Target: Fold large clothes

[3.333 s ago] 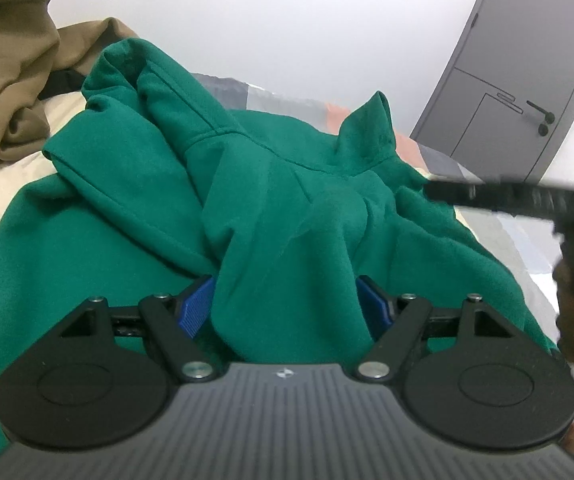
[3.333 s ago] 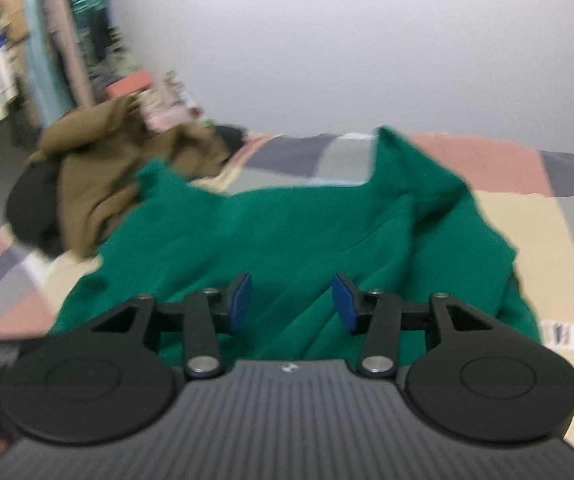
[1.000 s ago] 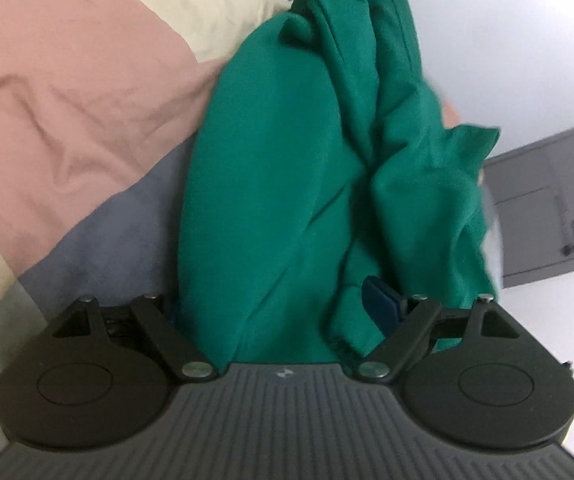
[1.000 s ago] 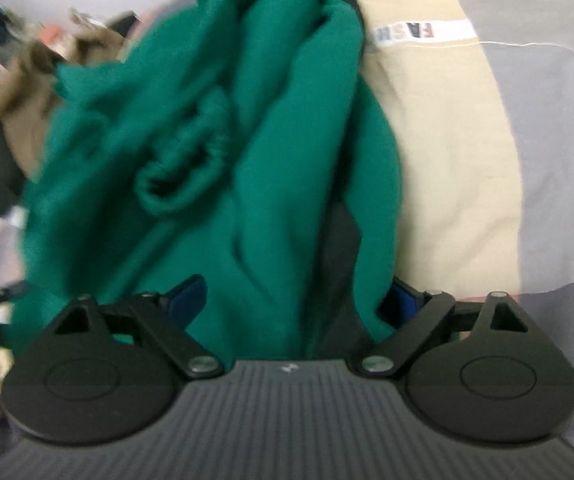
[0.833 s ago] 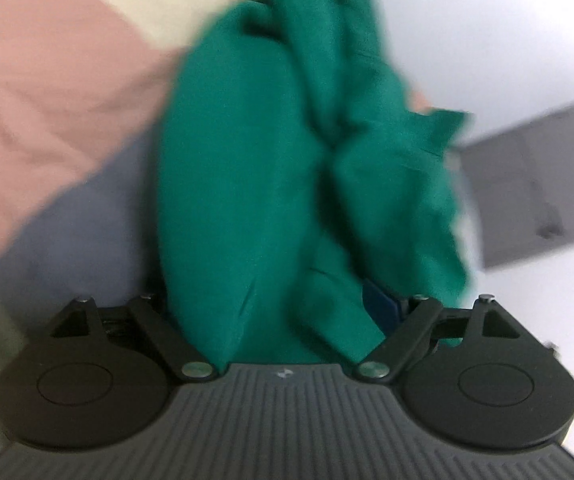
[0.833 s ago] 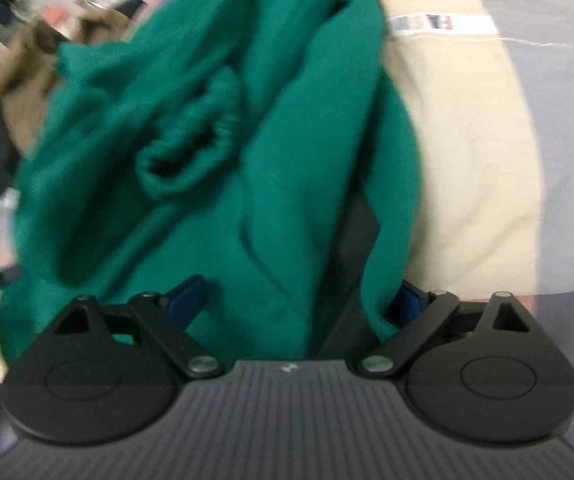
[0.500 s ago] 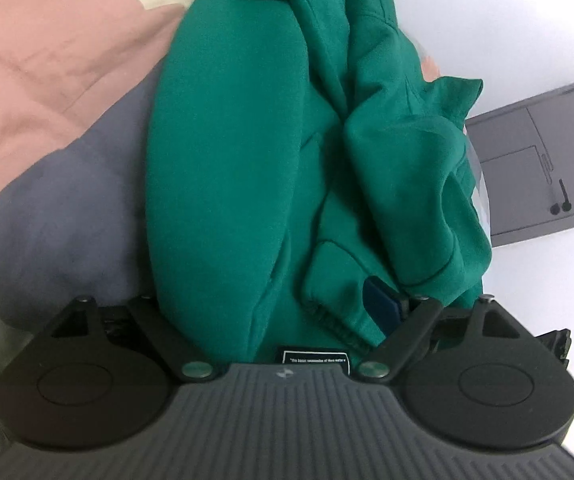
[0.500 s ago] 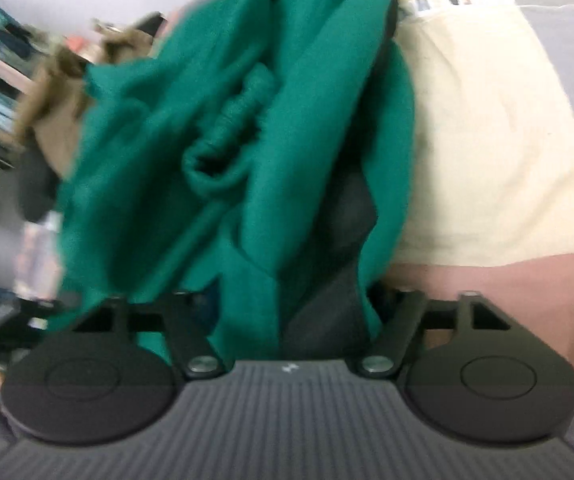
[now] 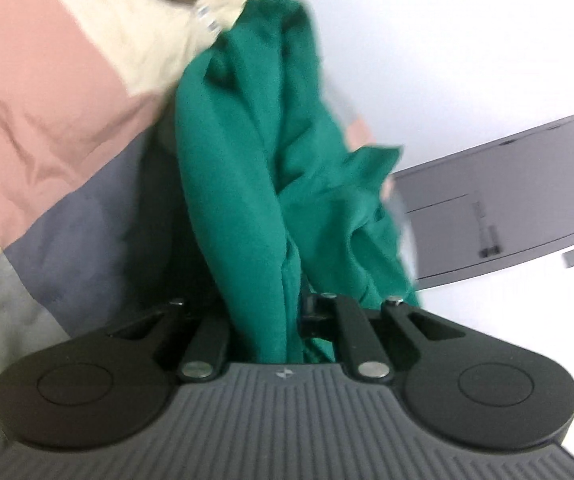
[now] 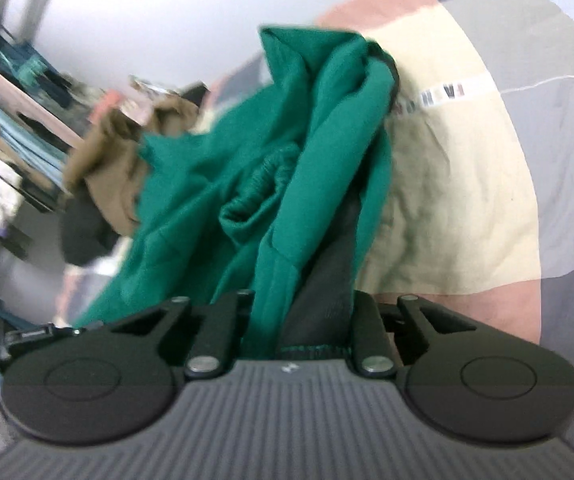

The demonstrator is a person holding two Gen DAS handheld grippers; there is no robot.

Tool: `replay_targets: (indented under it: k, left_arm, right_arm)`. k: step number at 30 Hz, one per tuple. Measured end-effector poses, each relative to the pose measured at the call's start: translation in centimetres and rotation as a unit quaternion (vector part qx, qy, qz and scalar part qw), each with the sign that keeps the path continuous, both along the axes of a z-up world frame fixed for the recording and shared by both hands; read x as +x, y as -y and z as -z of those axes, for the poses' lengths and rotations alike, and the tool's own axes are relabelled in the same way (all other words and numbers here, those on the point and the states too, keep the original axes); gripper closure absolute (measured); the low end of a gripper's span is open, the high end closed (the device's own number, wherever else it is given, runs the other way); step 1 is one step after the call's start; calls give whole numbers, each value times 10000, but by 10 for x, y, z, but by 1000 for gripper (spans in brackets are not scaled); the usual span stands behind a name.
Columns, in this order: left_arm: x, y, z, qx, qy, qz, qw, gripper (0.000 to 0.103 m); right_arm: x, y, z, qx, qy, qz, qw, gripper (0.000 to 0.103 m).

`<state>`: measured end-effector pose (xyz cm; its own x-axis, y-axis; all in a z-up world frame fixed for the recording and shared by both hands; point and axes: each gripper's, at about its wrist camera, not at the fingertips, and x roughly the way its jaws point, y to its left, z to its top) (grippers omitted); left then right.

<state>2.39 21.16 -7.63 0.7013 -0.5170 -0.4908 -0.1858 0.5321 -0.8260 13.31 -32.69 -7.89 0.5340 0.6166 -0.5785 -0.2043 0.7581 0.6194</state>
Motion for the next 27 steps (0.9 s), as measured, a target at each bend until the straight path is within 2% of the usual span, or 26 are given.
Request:
replay_targets:
  k: [5,12,15,19,22,27]
  left_arm:
    - [-36,-21,-46,-274,421,117,9987,93]
    - [-93,-16,-97,-407,780,376,9954,93]
    - [-116,-13,-106,-529,928,411,9934,92]
    - [-129,-11,-107,-511,1027,296,9930,92]
    - [-118,-11,-96,-613,1104,-8,9920,91]
    - [-48,-22,-90,-770,1093,-420,9901,91]
  right_arm:
    - [-23,23,-30,548,302,-35,9980,84]
    - [-86,41,-77,842,708,-188,9938,84]
    - [-113,51,-88,987,770,-159,9920,84]
    - [-121,54,-88,1125,716,68,9910,84]
    - [-113,55,-86,1143,642,203,9912,84]
    - [-61,53,-88,1206,424,657,9896,83]
